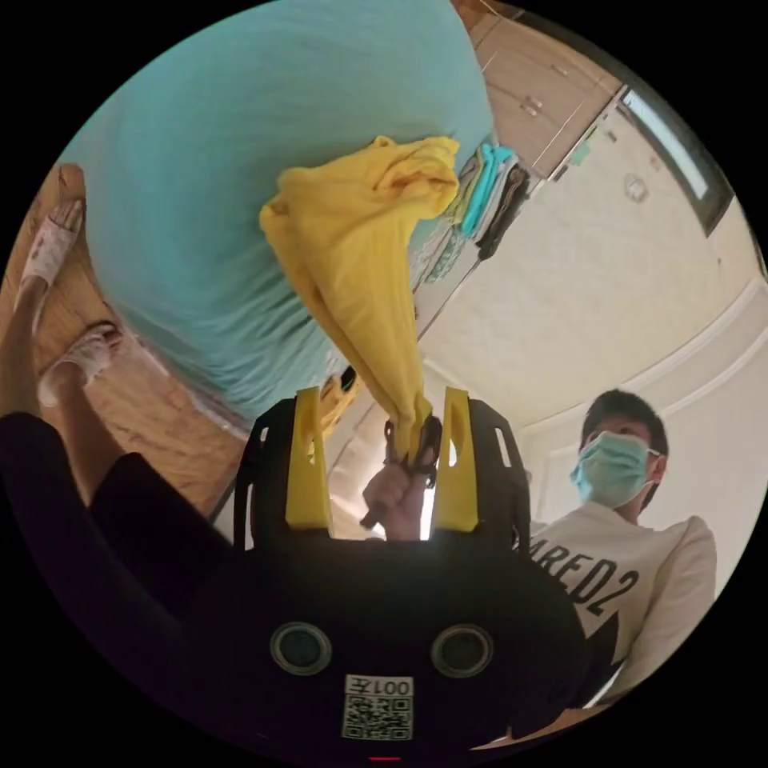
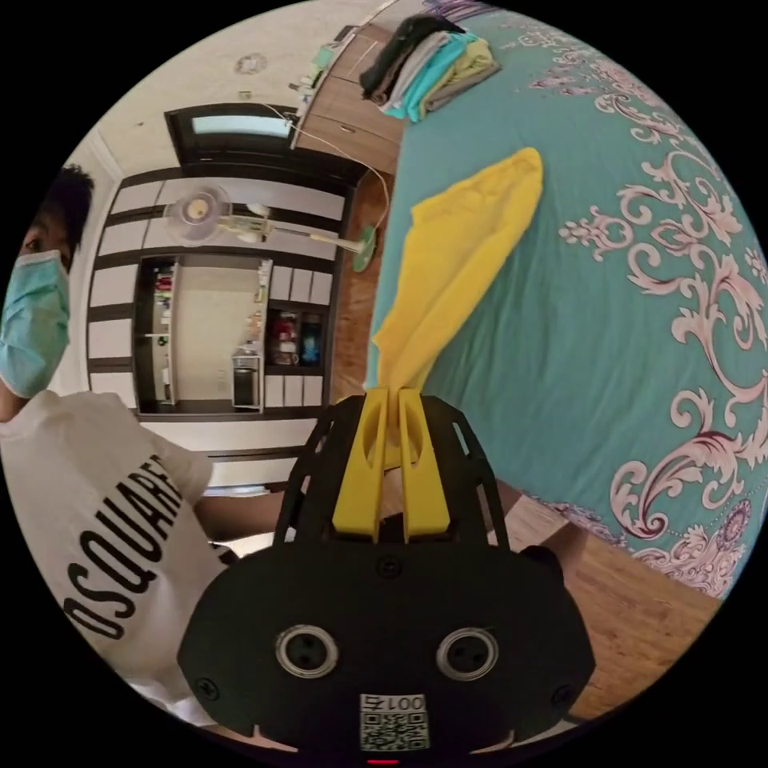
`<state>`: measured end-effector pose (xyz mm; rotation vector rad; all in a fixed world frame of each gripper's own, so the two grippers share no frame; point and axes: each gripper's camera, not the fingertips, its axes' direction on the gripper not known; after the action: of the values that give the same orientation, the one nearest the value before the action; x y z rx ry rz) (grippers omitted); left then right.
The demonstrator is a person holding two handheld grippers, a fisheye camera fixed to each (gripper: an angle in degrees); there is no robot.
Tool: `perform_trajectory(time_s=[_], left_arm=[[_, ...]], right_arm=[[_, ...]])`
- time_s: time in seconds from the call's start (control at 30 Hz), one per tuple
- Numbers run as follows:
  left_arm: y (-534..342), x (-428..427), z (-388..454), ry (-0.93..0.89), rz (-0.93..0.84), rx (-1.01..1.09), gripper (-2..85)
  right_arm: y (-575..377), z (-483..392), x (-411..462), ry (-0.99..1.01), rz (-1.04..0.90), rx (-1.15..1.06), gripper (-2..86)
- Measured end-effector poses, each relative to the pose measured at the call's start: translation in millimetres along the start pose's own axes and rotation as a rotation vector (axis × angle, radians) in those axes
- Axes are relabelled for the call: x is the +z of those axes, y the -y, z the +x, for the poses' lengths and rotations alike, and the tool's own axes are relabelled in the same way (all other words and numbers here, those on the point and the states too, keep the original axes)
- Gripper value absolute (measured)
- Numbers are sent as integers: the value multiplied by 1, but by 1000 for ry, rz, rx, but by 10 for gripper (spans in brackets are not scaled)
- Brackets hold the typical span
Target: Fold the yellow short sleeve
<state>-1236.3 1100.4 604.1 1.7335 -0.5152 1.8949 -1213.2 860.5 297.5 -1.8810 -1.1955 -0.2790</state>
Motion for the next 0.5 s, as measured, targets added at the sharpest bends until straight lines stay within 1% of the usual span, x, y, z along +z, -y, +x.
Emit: perform_trajectory(time_s=[0.07, 0.13, 0.2, 0.23, 0.3, 0.37, 0.43, 0.5], left_arm=[[-15, -2, 15, -84, 82, -17, 190], [-33, -5, 34, -232, 178, -42, 185], [-47, -8, 50, -308, 236, -48, 141], [-58, -13, 63, -352, 273, -57, 97], [-77, -20, 87, -400, 284, -72, 56], [-97, -28, 120, -367, 238, -51, 30], [-124, -34, 177, -260, 159, -9, 9], [-140, -34, 224, -190, 112, 44, 3]], right_arm=[[10, -14, -1, 39, -8, -27, 20], [23, -31, -2, 96, -25, -55, 17], [32, -43, -3, 126, -37, -80, 16], [37, -53, -6, 137, -40, -107, 16], [45, -68, -15, 147, -31, -143, 15], [55, -84, -28, 177, -17, -167, 14], [68, -112, -44, 235, -7, -191, 13], [76, -138, -54, 263, 13, -219, 12]])
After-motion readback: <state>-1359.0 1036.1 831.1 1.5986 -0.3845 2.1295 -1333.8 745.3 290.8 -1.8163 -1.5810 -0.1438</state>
